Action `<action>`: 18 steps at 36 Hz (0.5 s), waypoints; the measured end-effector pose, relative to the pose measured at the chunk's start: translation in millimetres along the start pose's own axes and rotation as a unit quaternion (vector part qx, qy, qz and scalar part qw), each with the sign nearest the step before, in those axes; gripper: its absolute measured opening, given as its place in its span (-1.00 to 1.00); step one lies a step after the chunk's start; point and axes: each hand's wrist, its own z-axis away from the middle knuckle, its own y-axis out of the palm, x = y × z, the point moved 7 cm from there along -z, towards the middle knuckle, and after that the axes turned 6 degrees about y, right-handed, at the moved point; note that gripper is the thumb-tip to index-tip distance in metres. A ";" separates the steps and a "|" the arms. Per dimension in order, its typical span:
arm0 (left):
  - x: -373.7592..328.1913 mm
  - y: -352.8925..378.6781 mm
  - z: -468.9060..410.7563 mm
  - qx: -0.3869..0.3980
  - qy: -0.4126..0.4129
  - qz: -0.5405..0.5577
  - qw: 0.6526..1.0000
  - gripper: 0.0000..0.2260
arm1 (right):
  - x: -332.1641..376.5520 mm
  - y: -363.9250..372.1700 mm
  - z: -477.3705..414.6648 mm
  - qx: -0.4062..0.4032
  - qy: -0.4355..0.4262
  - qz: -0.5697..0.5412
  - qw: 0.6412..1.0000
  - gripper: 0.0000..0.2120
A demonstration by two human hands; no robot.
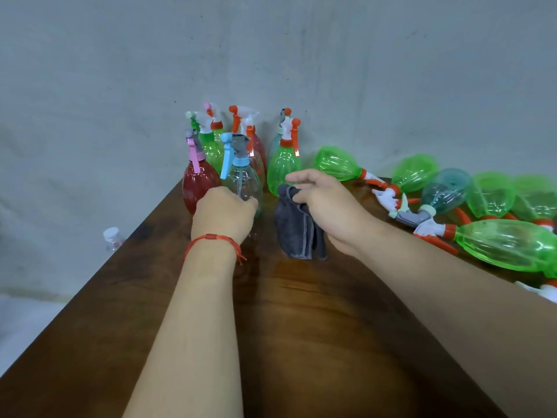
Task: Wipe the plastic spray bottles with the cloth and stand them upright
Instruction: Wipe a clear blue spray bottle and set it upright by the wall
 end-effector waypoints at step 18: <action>-119.5 118.7 104.2 0.200 0.226 0.294 0.907 -0.79 | -48.1 -146.2 87.5 -0.026 -0.044 -0.130 0.990 -0.74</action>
